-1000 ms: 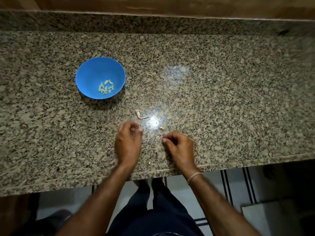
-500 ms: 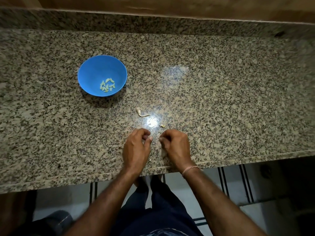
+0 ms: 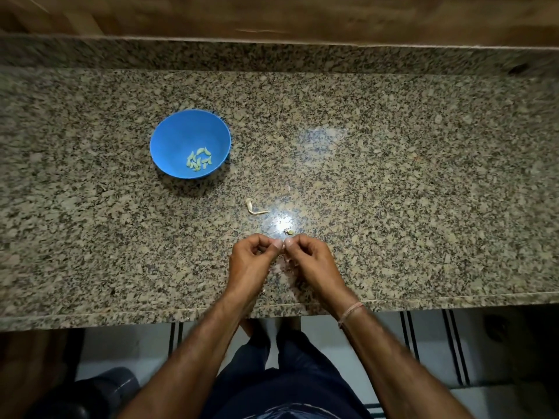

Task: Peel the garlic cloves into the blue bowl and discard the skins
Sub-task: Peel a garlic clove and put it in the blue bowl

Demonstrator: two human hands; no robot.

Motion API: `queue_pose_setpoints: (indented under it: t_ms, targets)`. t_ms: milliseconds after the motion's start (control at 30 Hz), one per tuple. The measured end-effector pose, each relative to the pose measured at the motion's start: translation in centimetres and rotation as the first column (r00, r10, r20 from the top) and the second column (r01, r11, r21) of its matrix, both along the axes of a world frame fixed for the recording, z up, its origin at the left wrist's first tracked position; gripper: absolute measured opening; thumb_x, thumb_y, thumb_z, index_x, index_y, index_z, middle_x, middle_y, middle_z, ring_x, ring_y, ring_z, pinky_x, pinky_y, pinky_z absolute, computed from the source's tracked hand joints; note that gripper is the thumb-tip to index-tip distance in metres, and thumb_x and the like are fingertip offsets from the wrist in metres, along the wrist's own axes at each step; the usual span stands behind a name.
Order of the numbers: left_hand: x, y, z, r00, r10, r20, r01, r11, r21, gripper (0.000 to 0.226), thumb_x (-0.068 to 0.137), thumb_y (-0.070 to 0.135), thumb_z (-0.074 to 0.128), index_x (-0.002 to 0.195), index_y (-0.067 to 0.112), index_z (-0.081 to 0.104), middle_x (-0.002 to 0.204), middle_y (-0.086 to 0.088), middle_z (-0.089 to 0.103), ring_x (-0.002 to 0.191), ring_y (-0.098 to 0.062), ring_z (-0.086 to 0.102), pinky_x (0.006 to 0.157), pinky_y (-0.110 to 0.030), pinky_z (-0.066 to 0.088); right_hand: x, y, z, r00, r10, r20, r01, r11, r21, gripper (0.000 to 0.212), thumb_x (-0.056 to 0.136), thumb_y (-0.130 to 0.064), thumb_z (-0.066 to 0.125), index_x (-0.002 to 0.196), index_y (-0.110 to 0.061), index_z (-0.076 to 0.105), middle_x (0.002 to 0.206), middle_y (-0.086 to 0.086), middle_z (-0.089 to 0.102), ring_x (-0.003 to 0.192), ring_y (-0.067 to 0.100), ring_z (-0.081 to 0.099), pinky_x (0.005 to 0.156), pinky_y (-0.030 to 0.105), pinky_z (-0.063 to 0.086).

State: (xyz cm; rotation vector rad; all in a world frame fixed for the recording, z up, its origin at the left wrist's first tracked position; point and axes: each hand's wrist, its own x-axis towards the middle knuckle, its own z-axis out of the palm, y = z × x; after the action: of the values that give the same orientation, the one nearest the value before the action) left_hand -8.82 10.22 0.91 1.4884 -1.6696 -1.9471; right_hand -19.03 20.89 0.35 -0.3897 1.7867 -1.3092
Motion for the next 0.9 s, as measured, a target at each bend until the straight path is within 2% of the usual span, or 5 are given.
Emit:
queue_pose_setpoints:
  t_ms: [167,333,533,733,900]
  targets:
    - [-0.8,0.9,1.3,0.998,0.009,0.055,-0.006,0.999,-0.054,0.022,0.096,0.030,0.072,0.082,0.013,0.074,0.082,0.002,0.077,0.086,-0.014,0.075,0.084,-0.033,0.059,-1.2,0.1,0.3,0.954,0.134,-0.270,-0.130,0.991,0.030,0.028,0.104,-0.029,0.061,0.080,-0.015,0.060,0.069,-0.008,0.054,0.063,0.002,0.045,0.060,0.019,0.040]
    - [-1.5,1.7,1.3,0.995,0.090,0.037,-0.092,0.994,0.053,0.020,0.101,0.017,0.066,0.092,0.001,0.074,0.082,-0.004,0.071,0.074,-0.008,0.064,0.069,-0.021,0.054,-1.6,-0.2,0.0,0.721,0.178,-0.670,-0.189,0.980,0.057,0.028,0.102,-0.019,0.064,0.079,-0.027,0.052,0.067,-0.017,0.046,0.060,-0.003,0.040,0.056,0.012,0.031]
    - [-0.9,3.6,0.7,0.949,0.044,0.311,0.108,0.884,-0.454,0.020,0.100,0.039,0.064,0.085,0.027,0.065,0.081,0.009,0.068,0.074,-0.012,0.063,0.064,-0.027,0.045,-1.6,-0.3,0.5,0.988,0.146,0.054,-0.153,0.979,0.138,0.031,0.107,-0.033,0.056,0.081,-0.016,0.058,0.073,-0.003,0.054,0.062,0.008,0.047,0.055,0.018,0.043]
    - [-1.0,3.1,0.4,0.979,0.171,0.110,-0.192,0.953,0.235,0.023,0.103,0.024,0.062,0.084,0.012,0.069,0.073,-0.002,0.061,0.058,-0.012,0.051,0.046,-0.022,0.039,-2.2,0.1,-0.3,0.670,0.309,-0.675,-0.305,0.943,0.129,0.030,0.106,-0.022,0.056,0.078,-0.026,0.046,0.070,-0.015,0.044,0.065,-0.003,0.039,0.060,0.013,0.031]
    - [-1.3,4.4,1.4,0.943,0.079,0.324,0.089,0.877,-0.473,0.024,0.104,0.036,0.059,0.087,0.020,0.064,0.076,0.007,0.063,0.067,-0.009,0.055,0.058,-0.025,0.036,-2.4,-0.3,0.9,0.967,0.193,0.167,-0.209,0.974,0.083,0.029,0.107,-0.029,0.054,0.081,-0.017,0.055,0.070,-0.005,0.052,0.060,0.008,0.045,0.054,0.018,0.040]
